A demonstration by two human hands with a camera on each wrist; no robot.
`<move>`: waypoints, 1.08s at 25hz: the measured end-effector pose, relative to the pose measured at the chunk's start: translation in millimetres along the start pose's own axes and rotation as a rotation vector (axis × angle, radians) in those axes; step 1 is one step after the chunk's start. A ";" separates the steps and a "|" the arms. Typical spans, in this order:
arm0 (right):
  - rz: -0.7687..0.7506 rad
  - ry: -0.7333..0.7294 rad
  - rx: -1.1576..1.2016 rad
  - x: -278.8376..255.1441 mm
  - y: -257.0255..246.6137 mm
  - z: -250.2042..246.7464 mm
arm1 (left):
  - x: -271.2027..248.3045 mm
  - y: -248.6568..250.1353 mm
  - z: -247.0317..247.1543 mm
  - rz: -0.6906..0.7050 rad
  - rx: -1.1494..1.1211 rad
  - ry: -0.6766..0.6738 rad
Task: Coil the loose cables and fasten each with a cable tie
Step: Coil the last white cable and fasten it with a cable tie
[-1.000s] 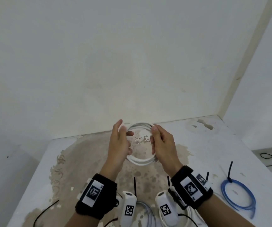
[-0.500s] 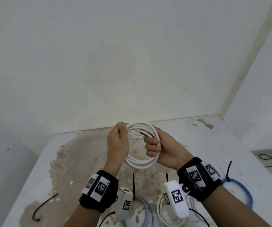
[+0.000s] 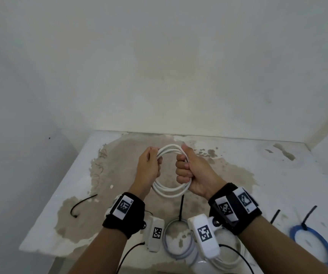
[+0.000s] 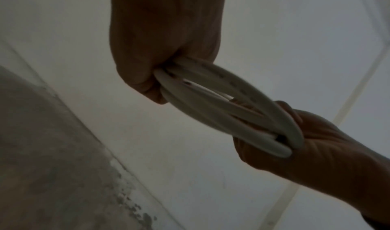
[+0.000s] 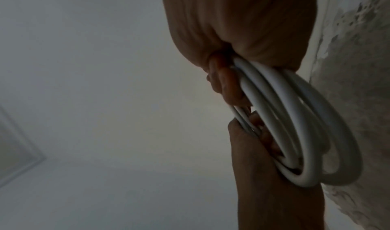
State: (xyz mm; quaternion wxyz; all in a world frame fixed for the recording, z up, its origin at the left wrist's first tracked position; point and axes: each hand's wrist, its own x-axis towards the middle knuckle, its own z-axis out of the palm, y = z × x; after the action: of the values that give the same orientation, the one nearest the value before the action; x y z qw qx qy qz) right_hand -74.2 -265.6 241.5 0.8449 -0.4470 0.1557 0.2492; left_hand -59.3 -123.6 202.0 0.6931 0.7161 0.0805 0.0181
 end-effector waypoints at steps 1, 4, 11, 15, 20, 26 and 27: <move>0.017 0.012 -0.034 7.1 4.6 6.8 | -1.0 -5.6 -11.6 0.012 0.026 -0.005; 0.056 0.049 -0.166 28.6 19.0 22.2 | 0.9 -20.5 -45.7 0.073 0.117 -0.006; 0.023 0.006 -0.163 64.1 59.6 59.5 | 16.5 -59.1 -96.2 0.196 0.277 0.262; -0.011 -0.056 -0.052 74.9 79.4 80.9 | 31.2 -62.7 -117.8 -0.071 0.039 0.272; -0.063 0.059 -0.260 96.7 85.4 89.8 | 26.1 -74.2 -151.6 -0.263 0.066 -0.025; 0.042 0.081 -0.387 110.4 87.9 88.5 | 31.0 -145.6 -239.3 -0.299 0.445 0.231; 0.049 0.087 -0.395 111.9 87.8 87.4 | 24.9 -160.1 -255.7 -0.323 0.623 0.305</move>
State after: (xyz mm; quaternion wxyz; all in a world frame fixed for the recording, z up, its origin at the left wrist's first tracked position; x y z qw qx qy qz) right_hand -27.3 -119.5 175.8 0.7270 -0.6103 0.1512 0.2758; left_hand -84.4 137.2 50.3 0.4164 0.8595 0.2962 -0.0101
